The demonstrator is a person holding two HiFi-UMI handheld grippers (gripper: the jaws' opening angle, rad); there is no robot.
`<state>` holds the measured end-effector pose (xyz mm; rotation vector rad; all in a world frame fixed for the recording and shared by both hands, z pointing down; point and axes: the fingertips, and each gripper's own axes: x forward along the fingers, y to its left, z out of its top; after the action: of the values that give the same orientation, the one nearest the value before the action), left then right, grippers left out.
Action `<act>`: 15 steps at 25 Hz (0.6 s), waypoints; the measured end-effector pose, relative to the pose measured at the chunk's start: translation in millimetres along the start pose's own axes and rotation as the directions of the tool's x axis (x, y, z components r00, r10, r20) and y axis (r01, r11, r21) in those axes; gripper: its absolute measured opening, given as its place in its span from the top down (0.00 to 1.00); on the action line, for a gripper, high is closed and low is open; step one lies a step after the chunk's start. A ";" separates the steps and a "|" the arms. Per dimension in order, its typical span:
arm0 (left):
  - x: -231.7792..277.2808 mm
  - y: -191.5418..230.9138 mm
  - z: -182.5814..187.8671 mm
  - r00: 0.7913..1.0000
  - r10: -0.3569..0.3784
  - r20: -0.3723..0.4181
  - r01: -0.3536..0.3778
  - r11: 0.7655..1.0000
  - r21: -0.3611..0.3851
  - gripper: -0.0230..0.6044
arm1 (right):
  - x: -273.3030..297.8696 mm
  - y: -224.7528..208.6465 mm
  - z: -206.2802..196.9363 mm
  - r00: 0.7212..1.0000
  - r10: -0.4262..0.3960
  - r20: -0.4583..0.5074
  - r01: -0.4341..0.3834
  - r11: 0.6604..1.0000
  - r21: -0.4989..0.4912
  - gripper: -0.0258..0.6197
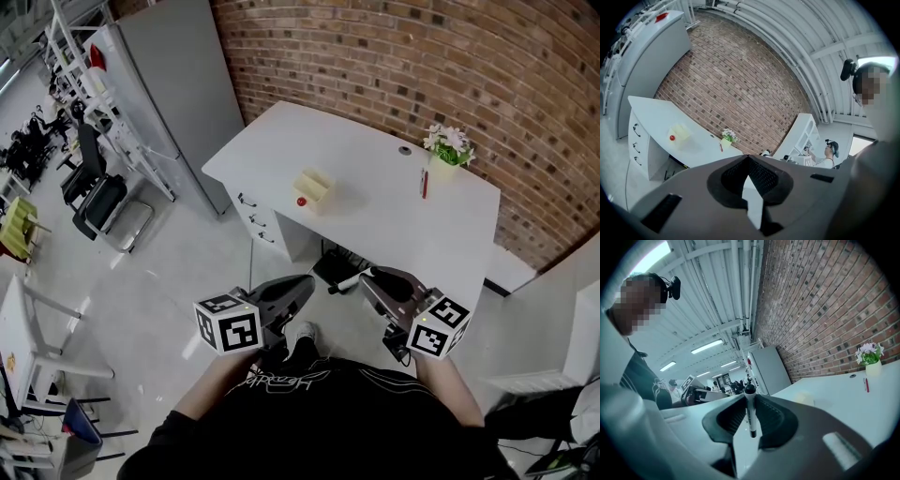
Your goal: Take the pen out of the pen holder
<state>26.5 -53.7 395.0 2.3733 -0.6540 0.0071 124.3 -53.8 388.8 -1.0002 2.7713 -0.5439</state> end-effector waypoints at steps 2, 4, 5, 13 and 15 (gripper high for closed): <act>-2.8 -2.0 0.0 1.000 0.002 0.003 -0.002 1.000 0.003 0.96 | 0.4 4.0 0.5 1.000 0.006 0.000 -0.006 1.000 -0.004 0.85; -4.7 -4.1 0.5 1.000 0.003 0.006 -0.003 1.000 0.008 0.96 | 0.9 6.7 0.2 1.000 0.012 -0.001 -0.012 1.000 -0.004 0.85; -5.5 -5.1 0.7 1.000 0.004 0.007 -0.004 1.000 0.010 0.96 | 1.0 7.4 0.0 1.000 0.014 -0.001 -0.014 1.000 -0.004 0.85; -11.8 -8.0 -1.0 1.000 0.020 0.016 -0.020 1.000 0.021 0.96 | 0.5 8.4 -1.7 1.000 0.015 -0.005 -0.015 1.000 -0.022 0.85; -14.2 -9.6 -1.1 1.000 0.022 0.017 -0.023 0.999 0.024 0.96 | 0.1 10.0 -1.4 1.000 0.013 -0.003 -0.013 1.000 -0.023 0.85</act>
<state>18.6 -40.4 387.6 2.3919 -0.6922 0.0045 118.1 -46.3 386.3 -0.9864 2.7902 -0.5136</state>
